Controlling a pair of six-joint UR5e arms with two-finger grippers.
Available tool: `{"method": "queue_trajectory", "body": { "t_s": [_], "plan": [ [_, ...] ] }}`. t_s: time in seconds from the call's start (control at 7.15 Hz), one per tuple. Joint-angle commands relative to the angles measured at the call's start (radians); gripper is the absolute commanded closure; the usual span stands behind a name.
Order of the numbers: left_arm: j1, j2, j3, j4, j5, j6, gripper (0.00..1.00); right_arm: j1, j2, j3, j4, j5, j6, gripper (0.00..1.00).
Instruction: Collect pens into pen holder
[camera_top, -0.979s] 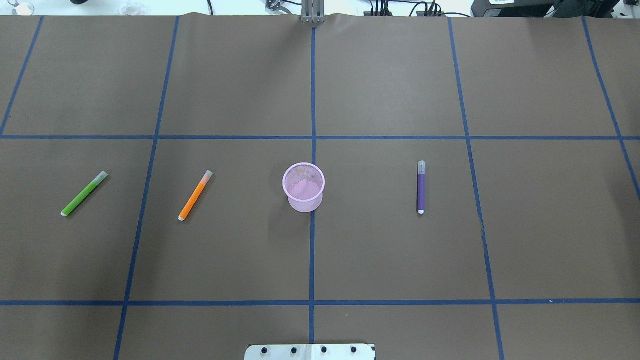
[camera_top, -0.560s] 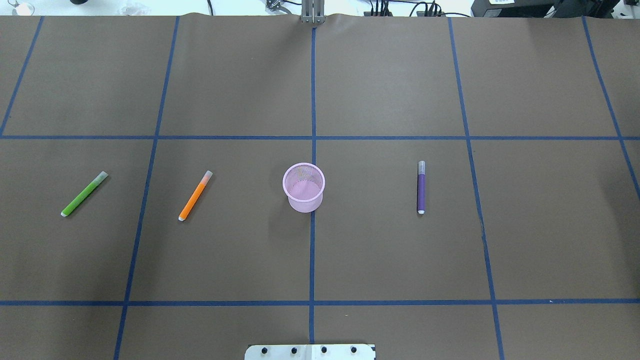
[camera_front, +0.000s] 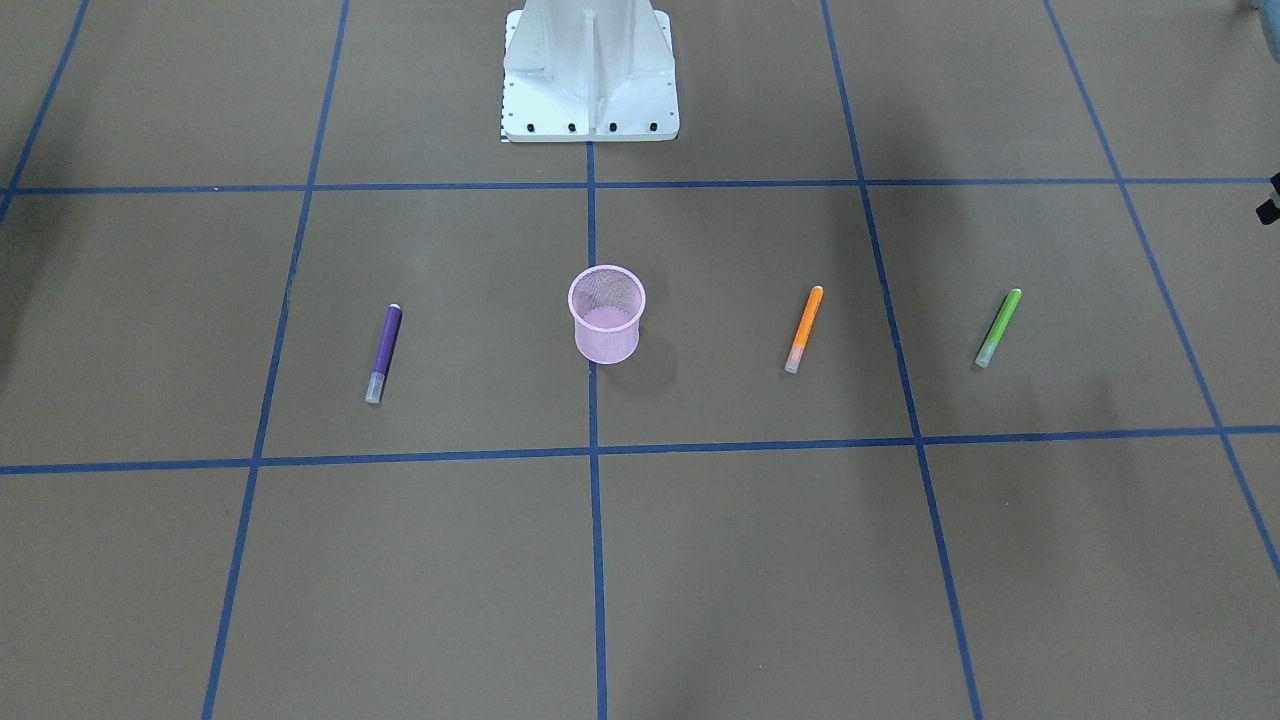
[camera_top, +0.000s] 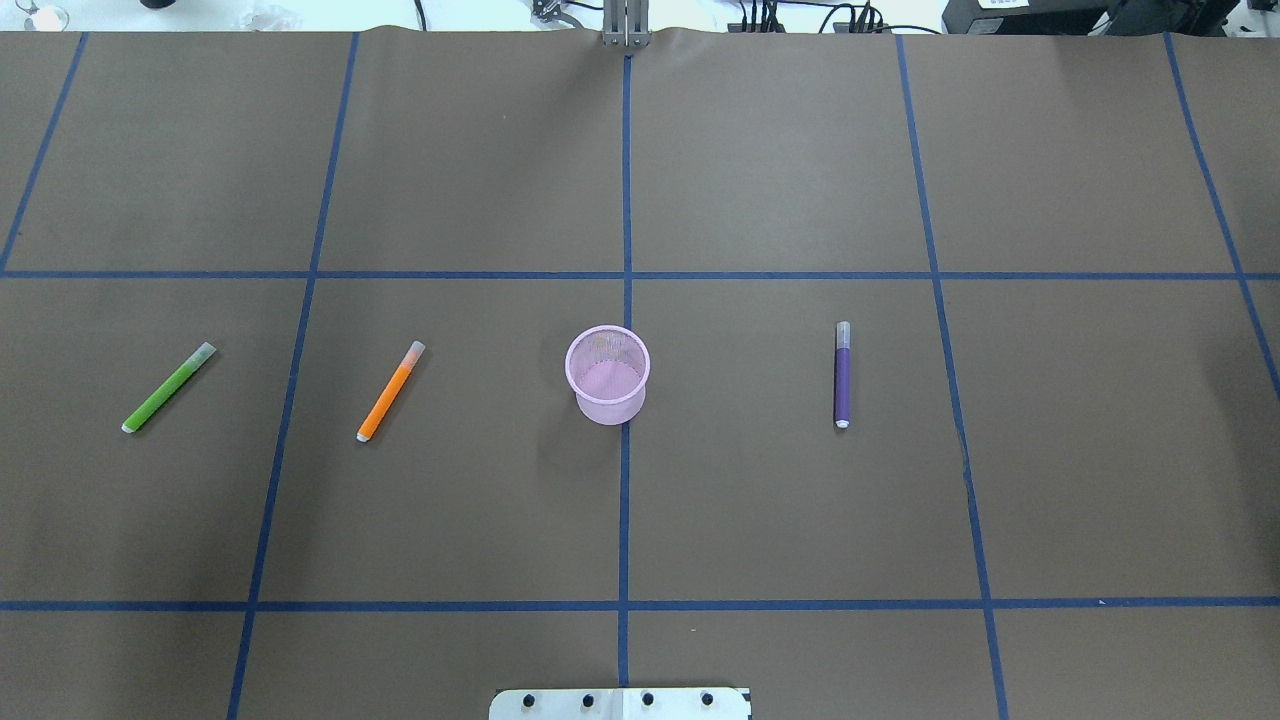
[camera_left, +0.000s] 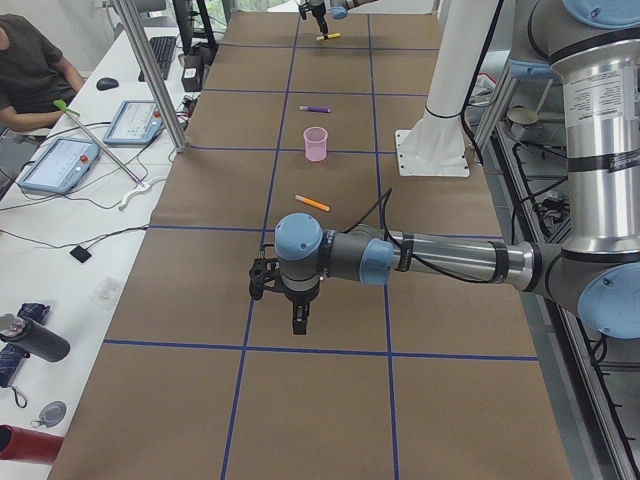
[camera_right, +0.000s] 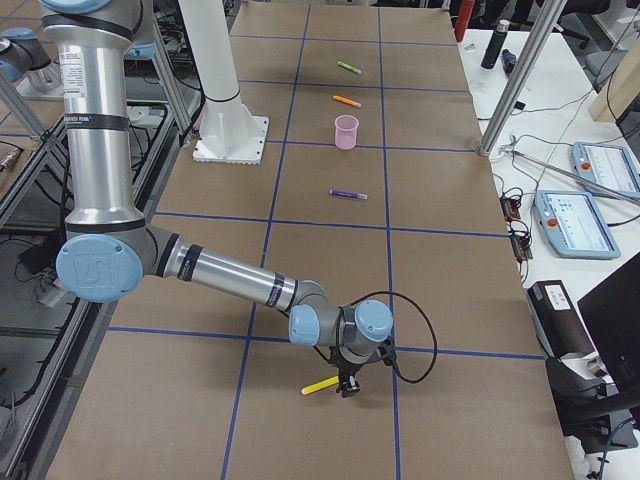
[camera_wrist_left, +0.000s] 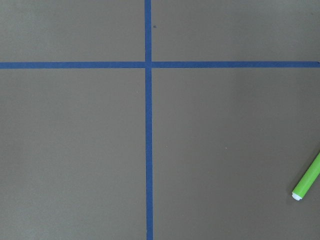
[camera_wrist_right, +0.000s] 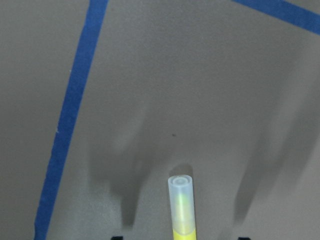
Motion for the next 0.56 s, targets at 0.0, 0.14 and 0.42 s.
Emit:
{"method": "queue_trajectory", "body": {
  "t_s": [0.0, 0.14, 0.42],
  "plan": [
    [0.000, 0.000, 0.000, 0.000, 0.000, 0.000, 0.00, 0.000, 0.001, -0.009, 0.000, 0.002, -0.001, 0.42],
    [0.000, 0.000, 0.000, 0.000, 0.000, 0.000, 0.00, -0.002, 0.001, -0.011, 0.000, 0.002, -0.001, 0.41],
    [0.000, 0.000, 0.003, 0.000, 0.000, 0.000, 0.00, -0.002, 0.001, -0.012, -0.001, 0.002, 0.000, 0.40]
  ]
}}
